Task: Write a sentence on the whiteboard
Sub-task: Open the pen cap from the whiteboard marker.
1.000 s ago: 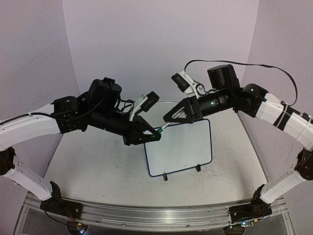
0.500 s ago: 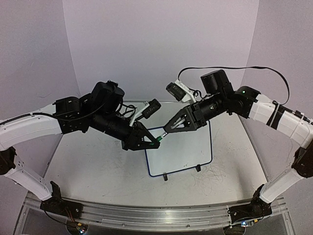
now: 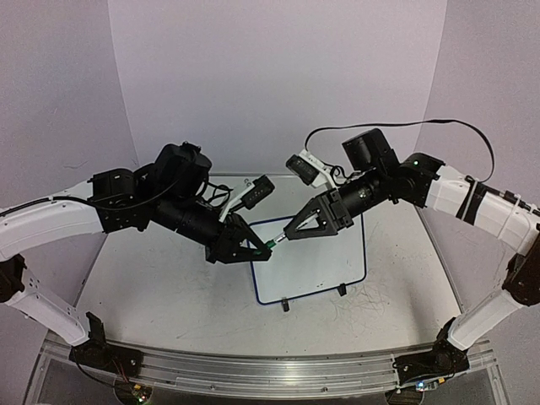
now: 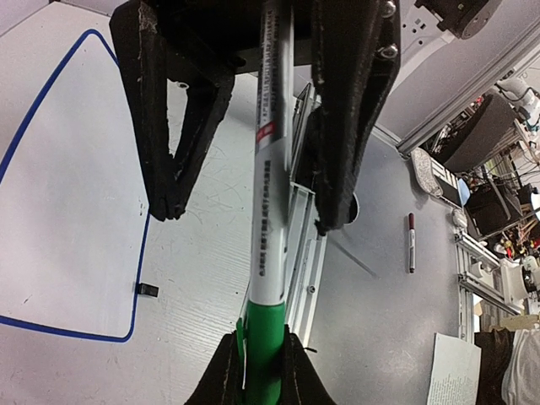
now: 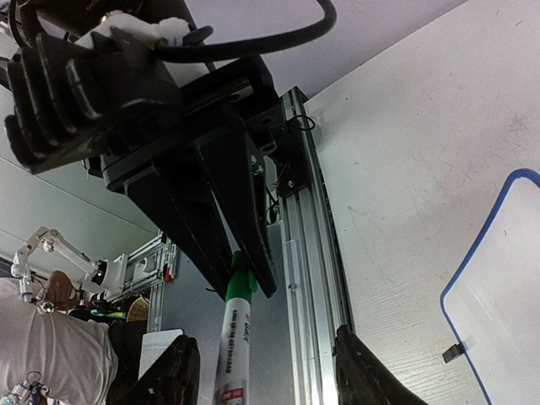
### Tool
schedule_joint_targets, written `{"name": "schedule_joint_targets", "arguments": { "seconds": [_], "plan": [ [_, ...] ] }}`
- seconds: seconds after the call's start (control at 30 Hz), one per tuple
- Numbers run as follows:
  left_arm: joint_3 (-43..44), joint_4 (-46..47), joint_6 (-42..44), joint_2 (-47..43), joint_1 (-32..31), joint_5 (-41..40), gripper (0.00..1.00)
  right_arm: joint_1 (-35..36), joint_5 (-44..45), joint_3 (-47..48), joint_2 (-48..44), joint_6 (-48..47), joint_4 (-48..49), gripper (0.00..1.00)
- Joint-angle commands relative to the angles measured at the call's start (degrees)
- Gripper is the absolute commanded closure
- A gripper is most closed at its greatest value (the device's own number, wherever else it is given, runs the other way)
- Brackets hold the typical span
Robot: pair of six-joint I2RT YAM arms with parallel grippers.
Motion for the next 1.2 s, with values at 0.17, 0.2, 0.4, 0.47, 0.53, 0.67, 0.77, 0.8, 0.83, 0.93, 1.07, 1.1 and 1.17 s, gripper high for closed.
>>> {"name": "schedule_joint_targets", "arguments": {
  "seconds": [0.17, 0.2, 0.4, 0.47, 0.53, 0.67, 0.77, 0.8, 0.83, 0.93, 1.07, 1.1, 1.17],
  "plan": [
    [0.02, 1.6, 0.4, -1.61, 0.1, 0.33, 1.0, -0.56, -5.12, -1.03, 0.4, -1.49, 0.43, 0.64],
    [0.06, 1.59, 0.4, -1.51, 0.1, 0.32, 1.0, -0.54, -5.52, -1.28, 0.51, -1.49, 0.6, 0.67],
    [-0.16, 1.48, 0.28, -1.38, 0.1, -0.02, 1.0, -0.48, -6.42, -1.47, 0.63, -0.62, 1.68, 0.74],
    [-0.28, 1.47, 0.08, -1.32, 0.07, -0.18, 1.0, -0.48, -6.39, -1.52, 0.56, 0.03, 2.35, 0.69],
    [-0.28, 1.46, -0.08, -1.24, 0.09, -0.26, 1.0, -0.47, -6.31, -1.54, 0.62, 0.46, 2.81, 0.67],
    [-0.11, 1.4, -0.44, -0.83, 0.1, -0.35, 1.0, -0.48, -5.26, -1.72, 0.55, 1.8, 3.87, 0.66],
    [0.04, 1.31, -0.62, -0.44, 0.09, -0.32, 1.0, -0.48, -4.86, -2.0, -0.12, 3.56, 5.92, 0.68],
    [0.06, 1.31, -0.68, -0.41, 0.1, -0.44, 1.0, -0.47, -4.82, -2.21, -0.47, 4.3, 6.73, 0.69],
    [0.05, 1.3, -0.72, -0.41, 0.07, -0.58, 1.0, -0.47, -4.86, -2.45, -0.68, 4.78, 7.31, 0.71],
    [0.05, 1.2, -0.82, -0.31, 0.1, -1.28, 1.0, -0.47, -4.73, -3.01, -0.89, 5.1, 7.67, 0.77],
    [0.23, 1.06, -0.96, -0.32, 0.1, -1.65, 1.0, -0.47, -4.24, -4.2, -0.81, 4.85, 7.58, 0.8],
    [0.24, 1.05, -0.99, -0.31, 0.1, -1.72, 1.0, -0.47, -4.14, -4.23, -0.78, 4.88, 7.66, 0.81],
    [0.38, 0.96, -1.15, -0.15, 0.1, -1.74, 1.0, -0.47, -4.35, -4.11, -0.69, 5.08, 7.92, 0.81]
  ]
}}
